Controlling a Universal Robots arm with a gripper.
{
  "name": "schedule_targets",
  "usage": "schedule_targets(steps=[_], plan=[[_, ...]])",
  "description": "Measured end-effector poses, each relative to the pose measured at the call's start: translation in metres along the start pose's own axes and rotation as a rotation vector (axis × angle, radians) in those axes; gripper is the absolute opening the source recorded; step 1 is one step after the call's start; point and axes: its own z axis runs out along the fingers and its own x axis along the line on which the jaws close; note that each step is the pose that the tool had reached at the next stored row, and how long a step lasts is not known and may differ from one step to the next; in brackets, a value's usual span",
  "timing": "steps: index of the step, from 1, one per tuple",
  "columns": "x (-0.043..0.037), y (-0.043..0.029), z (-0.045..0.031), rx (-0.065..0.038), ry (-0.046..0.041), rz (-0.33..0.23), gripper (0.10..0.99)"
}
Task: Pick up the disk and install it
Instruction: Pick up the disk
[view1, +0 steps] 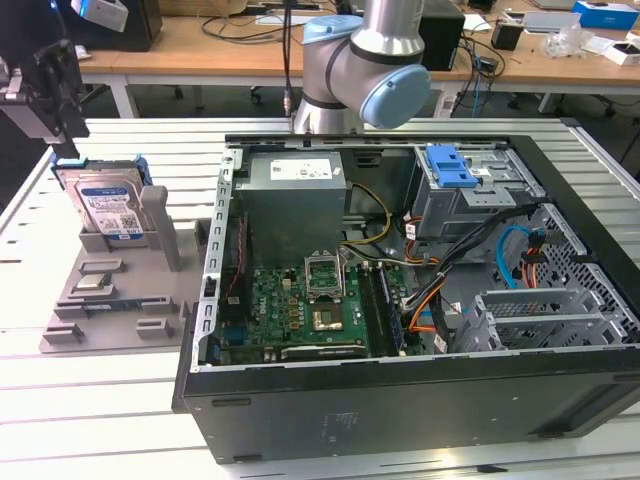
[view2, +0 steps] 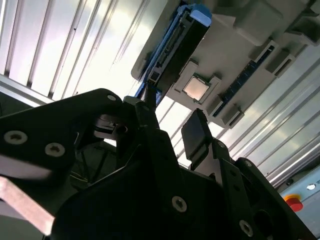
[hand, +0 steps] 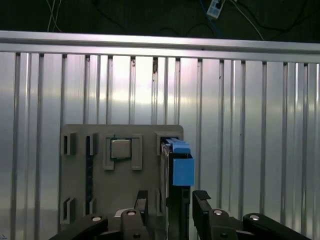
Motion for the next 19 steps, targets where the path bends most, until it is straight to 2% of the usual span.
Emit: schedule_targets(steps=[3,7,19], plan=[[-0.0072,0.0024,0.0112,0.0,0.0006,-0.022,0.482],[-0.0099,0.0043,0.0221,0.0,0.0009,-0.033,0.482],[-0.0106,0.0043,0.0532,0.0,0.0012,-0.048,0.482]])
